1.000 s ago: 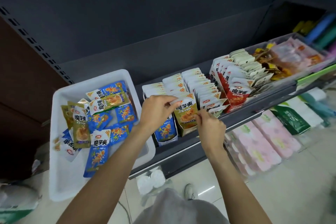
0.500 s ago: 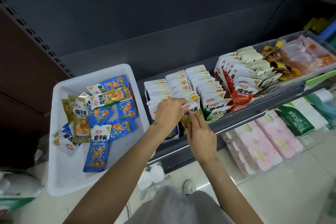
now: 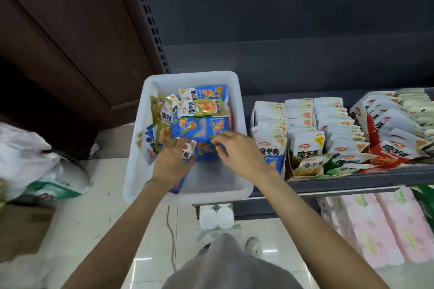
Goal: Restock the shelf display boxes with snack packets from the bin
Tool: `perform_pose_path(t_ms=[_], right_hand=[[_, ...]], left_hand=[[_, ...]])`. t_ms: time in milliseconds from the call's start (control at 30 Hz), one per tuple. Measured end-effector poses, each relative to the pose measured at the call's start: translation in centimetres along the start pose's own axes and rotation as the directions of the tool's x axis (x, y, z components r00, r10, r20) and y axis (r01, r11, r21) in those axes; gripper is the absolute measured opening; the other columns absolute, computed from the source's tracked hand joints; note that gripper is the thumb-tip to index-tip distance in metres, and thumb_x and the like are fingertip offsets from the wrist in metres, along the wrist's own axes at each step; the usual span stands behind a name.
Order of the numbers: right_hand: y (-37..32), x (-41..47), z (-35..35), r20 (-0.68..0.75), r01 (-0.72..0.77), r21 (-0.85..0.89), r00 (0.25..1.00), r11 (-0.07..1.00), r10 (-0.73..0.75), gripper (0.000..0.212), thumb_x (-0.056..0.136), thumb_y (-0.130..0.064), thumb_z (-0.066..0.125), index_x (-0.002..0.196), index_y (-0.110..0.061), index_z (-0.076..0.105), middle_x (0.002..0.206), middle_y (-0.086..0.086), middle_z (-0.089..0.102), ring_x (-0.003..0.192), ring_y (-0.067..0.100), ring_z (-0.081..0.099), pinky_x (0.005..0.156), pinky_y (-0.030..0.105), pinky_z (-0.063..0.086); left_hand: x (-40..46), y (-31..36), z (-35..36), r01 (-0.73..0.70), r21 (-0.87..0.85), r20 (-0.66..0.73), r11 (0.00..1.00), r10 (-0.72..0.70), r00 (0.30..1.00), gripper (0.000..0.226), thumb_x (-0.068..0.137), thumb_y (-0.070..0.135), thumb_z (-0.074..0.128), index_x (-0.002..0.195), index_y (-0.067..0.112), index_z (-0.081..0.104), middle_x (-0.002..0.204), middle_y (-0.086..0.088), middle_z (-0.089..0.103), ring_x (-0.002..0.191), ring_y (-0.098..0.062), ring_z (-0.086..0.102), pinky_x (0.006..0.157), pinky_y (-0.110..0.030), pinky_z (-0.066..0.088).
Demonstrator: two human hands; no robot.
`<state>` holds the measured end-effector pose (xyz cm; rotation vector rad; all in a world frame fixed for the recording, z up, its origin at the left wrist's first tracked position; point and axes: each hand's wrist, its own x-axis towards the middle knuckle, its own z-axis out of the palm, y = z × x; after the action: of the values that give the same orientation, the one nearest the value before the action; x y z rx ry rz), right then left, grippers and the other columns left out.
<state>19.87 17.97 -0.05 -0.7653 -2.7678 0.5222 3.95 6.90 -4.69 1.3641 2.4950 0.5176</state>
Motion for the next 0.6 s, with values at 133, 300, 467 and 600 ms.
perform_pose_path(t_ms=[133,300,467,600], right_hand=[[-0.9,4.9,4.9,0.365,0.076,-0.183,0.931,0.98,-0.004,0.043,0.092,-0.022,0.054,0.134,-0.015,0.048,0.132,0.006,0.053,0.122,0.028,0.046,0.096,0.037,0.038],[-1.1,7.2,7.7,0.437,0.111,-0.36,0.897,0.926,0.063,0.073,0.081,-0.032,0.069,0.14,-0.01,0.033,0.14,0.009,0.043,0.13,0.026,0.034,0.105,0.036,0.028],[-2.0,6.9,7.3,0.424,0.019,-0.376,0.893,0.927,0.153,0.071,0.075,-0.053,0.071,0.125,-0.01,0.047,0.12,0.009,0.058,0.116,0.029,0.045,0.093,0.034,0.035],[-1.9,5.5,6.0,0.317,-0.275,-0.165,0.895,0.947,0.315,0.039,0.09,-0.029,0.062,0.122,-0.008,0.052,0.114,0.014,0.062,0.109,0.034,0.056,0.078,0.036,0.044]], left_hand=[[0.1,-2.2,0.2,0.046,0.181,0.243,0.982,-0.09,0.966,0.068,0.083,0.037,0.065,0.141,0.02,0.035,0.143,-0.007,0.035,0.13,-0.029,0.037,0.104,-0.042,0.035],[0.4,-2.2,0.7,-0.068,0.343,0.317,0.937,-0.047,0.947,0.073,0.084,0.038,0.063,0.144,0.02,0.026,0.145,-0.004,0.031,0.13,-0.027,0.035,0.103,-0.036,0.034],[0.2,-2.8,0.8,-0.037,0.294,0.293,0.955,-0.054,0.955,0.066,0.085,0.032,0.061,0.143,0.022,0.03,0.144,-0.002,0.033,0.128,-0.026,0.038,0.099,-0.034,0.036],[0.4,-2.8,0.8,0.027,0.245,0.271,0.969,-0.095,0.958,0.06,0.086,0.03,0.06,0.14,0.024,0.036,0.142,-0.001,0.036,0.127,-0.025,0.041,0.104,-0.04,0.034]])
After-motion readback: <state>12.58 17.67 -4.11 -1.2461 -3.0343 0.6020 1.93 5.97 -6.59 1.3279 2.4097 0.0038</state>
